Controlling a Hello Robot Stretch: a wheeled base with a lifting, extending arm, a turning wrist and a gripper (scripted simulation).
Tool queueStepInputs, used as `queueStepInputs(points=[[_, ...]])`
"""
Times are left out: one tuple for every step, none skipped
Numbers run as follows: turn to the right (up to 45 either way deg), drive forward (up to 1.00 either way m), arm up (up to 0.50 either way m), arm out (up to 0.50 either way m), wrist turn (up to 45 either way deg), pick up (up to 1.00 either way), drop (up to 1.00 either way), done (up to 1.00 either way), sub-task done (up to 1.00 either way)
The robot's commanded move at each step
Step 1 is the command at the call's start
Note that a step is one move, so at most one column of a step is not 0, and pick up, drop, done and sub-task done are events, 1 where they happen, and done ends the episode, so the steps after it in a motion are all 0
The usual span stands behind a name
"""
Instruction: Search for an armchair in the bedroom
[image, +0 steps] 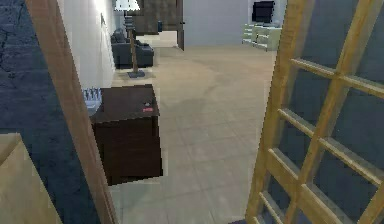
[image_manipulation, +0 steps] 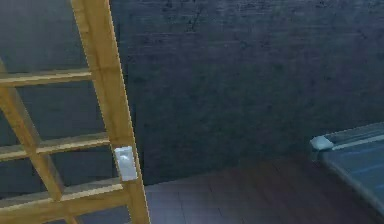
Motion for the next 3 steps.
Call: queueStepInputs(points=[[0.0,1.00,0.00,0.00,0.0,0.00,0.00,0.00,0.00],[-6.0,0.00,0.00,0.00,0.0,0.00,0.00,0.00,0.00],[0.0,0.15,0.00,0.00,0.0,0.00,0.00,0.00,0.00]])
